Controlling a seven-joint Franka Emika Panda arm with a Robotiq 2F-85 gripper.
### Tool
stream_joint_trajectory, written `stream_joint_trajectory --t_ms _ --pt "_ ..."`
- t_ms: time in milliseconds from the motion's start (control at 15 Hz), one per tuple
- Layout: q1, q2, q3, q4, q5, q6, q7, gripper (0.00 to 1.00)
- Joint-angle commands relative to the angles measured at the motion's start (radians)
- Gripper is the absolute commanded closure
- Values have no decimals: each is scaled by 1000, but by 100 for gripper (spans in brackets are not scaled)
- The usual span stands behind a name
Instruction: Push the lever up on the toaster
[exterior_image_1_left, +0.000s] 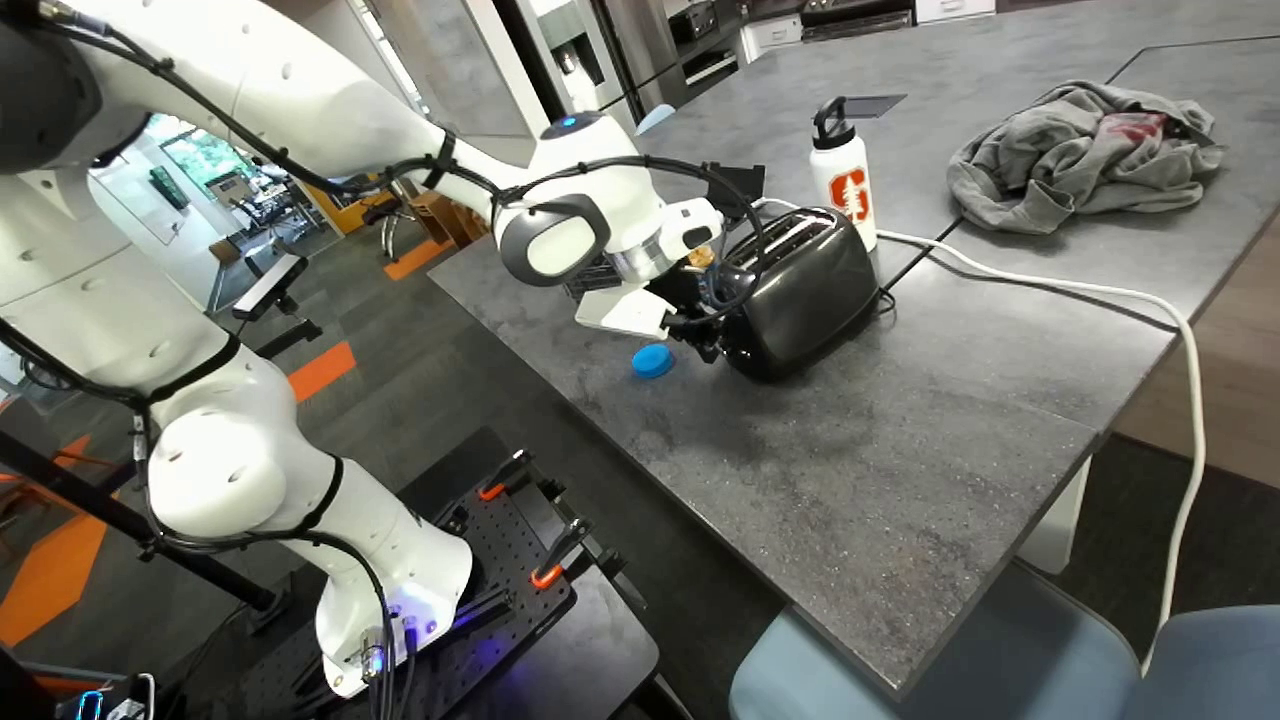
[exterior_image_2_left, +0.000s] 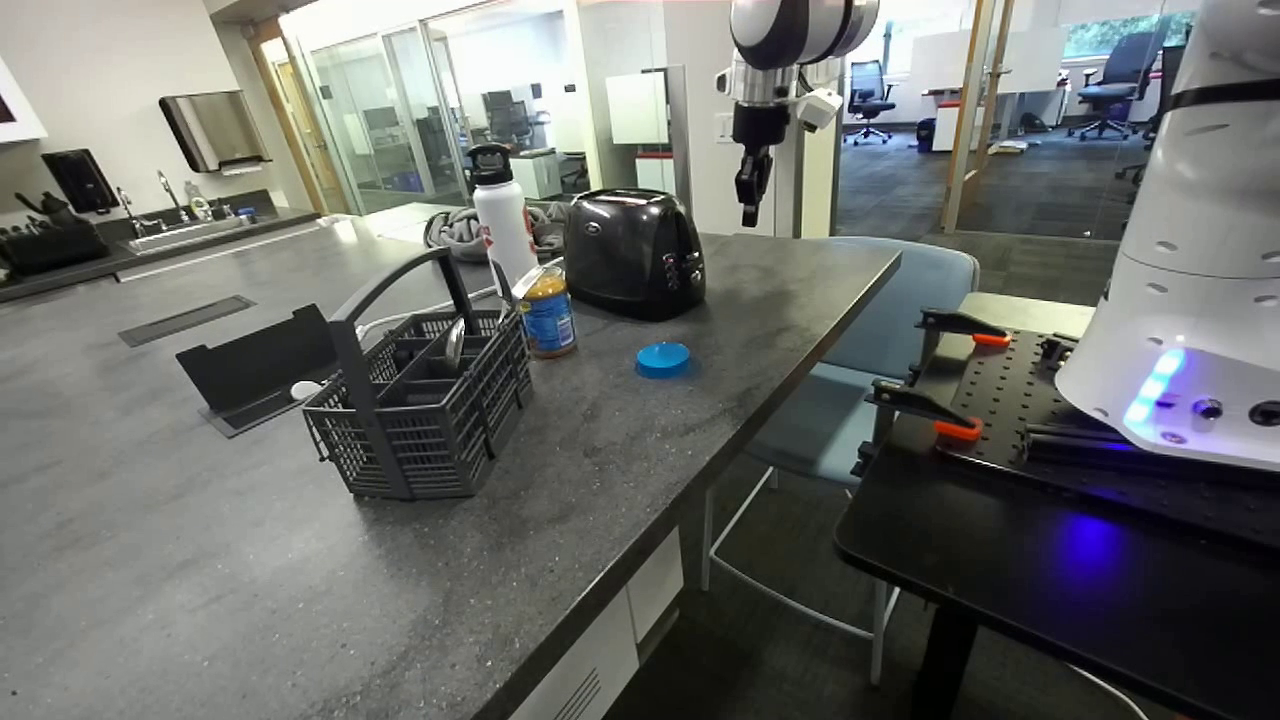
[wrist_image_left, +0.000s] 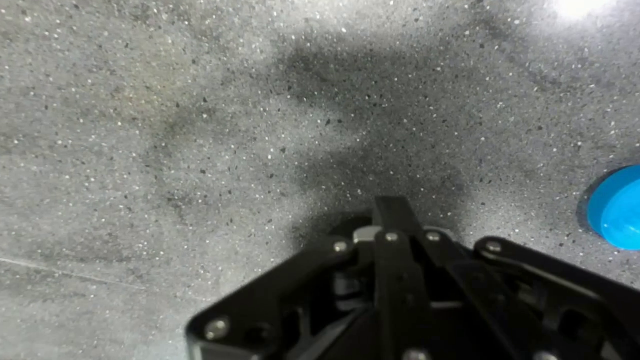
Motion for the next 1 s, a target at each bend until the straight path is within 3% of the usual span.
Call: stream_joint_trajectory --t_ms 0,933 --pt "-38 -1 38 2 -10 -2 9 99" --pt "-120 181 132 91 -9 114 -18 100"
